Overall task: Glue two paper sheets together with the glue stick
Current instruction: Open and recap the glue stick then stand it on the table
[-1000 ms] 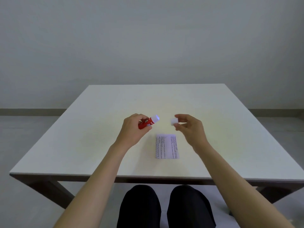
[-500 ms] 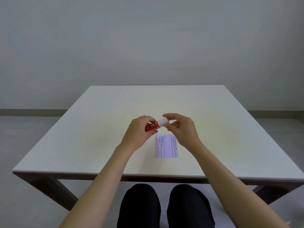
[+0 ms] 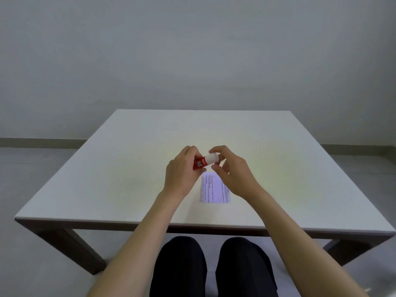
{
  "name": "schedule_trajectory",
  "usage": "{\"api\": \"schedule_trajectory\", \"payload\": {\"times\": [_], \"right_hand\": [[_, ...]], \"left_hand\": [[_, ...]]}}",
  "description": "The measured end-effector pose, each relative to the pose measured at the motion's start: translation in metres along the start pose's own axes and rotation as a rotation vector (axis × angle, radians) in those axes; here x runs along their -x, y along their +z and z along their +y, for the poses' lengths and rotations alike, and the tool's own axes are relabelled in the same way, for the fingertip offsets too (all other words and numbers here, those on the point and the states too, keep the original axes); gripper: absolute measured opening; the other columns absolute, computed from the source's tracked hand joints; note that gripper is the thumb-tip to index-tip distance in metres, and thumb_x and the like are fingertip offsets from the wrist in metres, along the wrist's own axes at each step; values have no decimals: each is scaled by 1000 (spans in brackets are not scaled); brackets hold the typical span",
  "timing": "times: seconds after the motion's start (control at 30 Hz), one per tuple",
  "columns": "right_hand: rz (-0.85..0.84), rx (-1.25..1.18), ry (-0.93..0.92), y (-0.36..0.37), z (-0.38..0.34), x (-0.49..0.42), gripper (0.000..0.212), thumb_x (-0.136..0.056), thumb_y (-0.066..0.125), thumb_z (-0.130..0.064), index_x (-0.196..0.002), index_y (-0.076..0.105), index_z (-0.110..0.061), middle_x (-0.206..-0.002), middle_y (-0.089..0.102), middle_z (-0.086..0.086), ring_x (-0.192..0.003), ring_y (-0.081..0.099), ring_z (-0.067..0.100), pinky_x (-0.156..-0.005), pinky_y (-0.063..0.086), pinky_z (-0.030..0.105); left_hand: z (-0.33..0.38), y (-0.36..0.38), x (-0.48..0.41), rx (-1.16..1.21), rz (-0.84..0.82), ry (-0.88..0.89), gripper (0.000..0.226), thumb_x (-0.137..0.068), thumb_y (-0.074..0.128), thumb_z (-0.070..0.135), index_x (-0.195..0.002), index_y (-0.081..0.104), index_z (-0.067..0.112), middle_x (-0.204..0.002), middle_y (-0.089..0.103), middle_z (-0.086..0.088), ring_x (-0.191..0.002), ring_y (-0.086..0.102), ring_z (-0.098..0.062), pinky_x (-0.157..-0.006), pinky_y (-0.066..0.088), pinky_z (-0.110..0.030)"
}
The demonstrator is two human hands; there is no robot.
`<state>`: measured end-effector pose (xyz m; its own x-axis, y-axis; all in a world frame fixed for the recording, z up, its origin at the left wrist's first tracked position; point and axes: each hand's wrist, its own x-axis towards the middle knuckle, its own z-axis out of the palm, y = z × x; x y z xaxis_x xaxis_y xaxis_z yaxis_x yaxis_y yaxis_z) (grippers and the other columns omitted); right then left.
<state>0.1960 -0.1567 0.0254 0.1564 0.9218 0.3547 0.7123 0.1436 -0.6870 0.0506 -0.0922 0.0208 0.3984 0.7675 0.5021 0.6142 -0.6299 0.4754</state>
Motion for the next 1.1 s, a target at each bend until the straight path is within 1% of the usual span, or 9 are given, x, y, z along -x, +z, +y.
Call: {"api": "schedule_trajectory", "payload": {"times": [0.13, 0.27, 0.33, 0.4, 0.47, 0.6, 0.73, 0.83, 1.1], "right_hand": [[75, 291, 166, 0, -1, -8, 46, -87, 48, -57, -76, 58, -13, -51, 42, -7, -50, 42, 16, -46, 27, 26], [-16, 223, -87, -4, -3, -6, 24, -88, 57, -37, -110, 55, -27, -77, 52, -12, -57, 48, -1, -52, 34, 22], [-15, 295, -18, -2, -6, -8, 23, -90, 52, -40, -87, 58, -18, -69, 54, -5, -53, 45, 7, -49, 32, 27], [16, 429, 133, -1, -10, -14, 55, -91, 41, -56, -57, 42, -13, -51, 40, 1, -48, 36, 19, -45, 25, 27], [21, 426, 187, 1, -13, -15, 67, -90, 32, -63, -49, 33, -11, -46, 34, 1, -45, 33, 20, -44, 25, 27], [-21, 141, 222, 2, -10, -7, 71, -94, 31, -57, -70, 60, 3, -40, 48, -7, -49, 45, 19, -53, 35, 30], [-31, 83, 230, 1, 5, 10, 55, -96, 41, -44, -73, 63, 1, -41, 53, -13, -46, 41, 14, -53, 35, 29], [-57, 98, 256, 0, 14, 19, 43, -93, 50, -39, -73, 63, -3, -51, 50, 4, -49, 38, 17, -53, 32, 29], [-52, 39, 287, -5, 22, 19, 32, -91, 55, -33, -71, 66, -10, -33, 32, -8, -36, 31, 9, -43, 21, 17]], "left_hand": [[1, 6, 7, -19, -25, -9, 27, -75, 77, 18, -87, 54, 11, -87, 60, 1, -70, 60, -24, -57, 45, -33], [-3, 6, 4, -15, 5, -36, 28, -74, 77, 18, -85, 53, 9, -86, 60, -1, -69, 60, -26, -55, 42, -32], [-2, 6, 3, -35, 11, -12, 28, -74, 77, 18, -84, 52, 8, -85, 59, -2, -67, 60, -27, -55, 43, -34], [-1, 9, 6, -42, 15, 7, 29, -73, 78, 16, -83, 52, 8, -85, 59, -3, -66, 60, -28, -53, 45, -36], [-3, 13, 6, -9, 44, -23, 34, -71, 79, 15, -80, 47, 11, -84, 59, -3, -65, 59, -26, -52, 43, -34], [-20, 14, -17, 205, 159, -287, 44, -67, 83, 18, -78, 40, 14, -84, 61, -5, -72, 58, -24, -62, 40, -33], [-39, 21, -43, 352, 223, -494, 45, -68, 83, 19, -82, 41, 10, -91, 60, -14, -80, 61, -33, -65, 43, -37], [-47, 33, -50, 360, 239, -550, 45, -68, 82, 18, -82, 40, 10, -90, 57, -12, -83, 59, -32, -64, 35, -31], [-59, 57, -47, 335, 253, -577, 44, -69, 81, 19, -83, 40, 11, -91, 59, -16, -79, 57, -31, -66, 34, -30]]}}
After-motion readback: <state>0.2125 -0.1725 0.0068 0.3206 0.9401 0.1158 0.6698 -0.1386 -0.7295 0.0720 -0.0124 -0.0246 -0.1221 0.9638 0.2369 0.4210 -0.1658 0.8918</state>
